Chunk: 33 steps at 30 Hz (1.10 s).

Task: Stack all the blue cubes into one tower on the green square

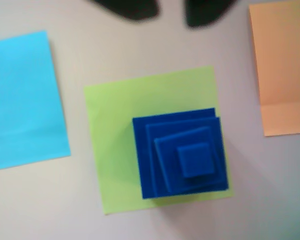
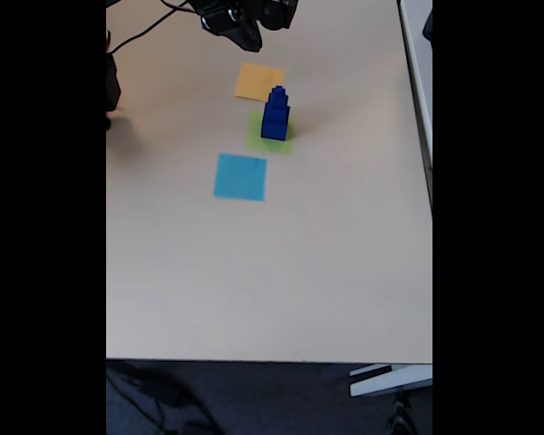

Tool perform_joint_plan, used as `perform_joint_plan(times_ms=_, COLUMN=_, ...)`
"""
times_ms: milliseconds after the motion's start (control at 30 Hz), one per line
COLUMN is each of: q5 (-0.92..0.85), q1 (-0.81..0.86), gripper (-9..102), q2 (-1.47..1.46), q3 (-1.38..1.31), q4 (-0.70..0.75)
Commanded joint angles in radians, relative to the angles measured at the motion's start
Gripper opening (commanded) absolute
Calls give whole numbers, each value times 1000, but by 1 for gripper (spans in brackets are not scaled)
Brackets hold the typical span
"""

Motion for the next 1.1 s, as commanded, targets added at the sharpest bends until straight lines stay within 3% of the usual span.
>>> perform_joint_plan(times_ms=0, q5=9, q1=-9, gripper=0, q2=11, q3=-52, q4=8)
perform_joint_plan(times_ms=667, q5=-28, q1=-14, gripper=0, q2=12, q3=-52, q4=5)
perform_joint_plan(times_ms=1067, q5=-288, q1=-40, gripper=0, q2=147, q3=63, q4=-6)
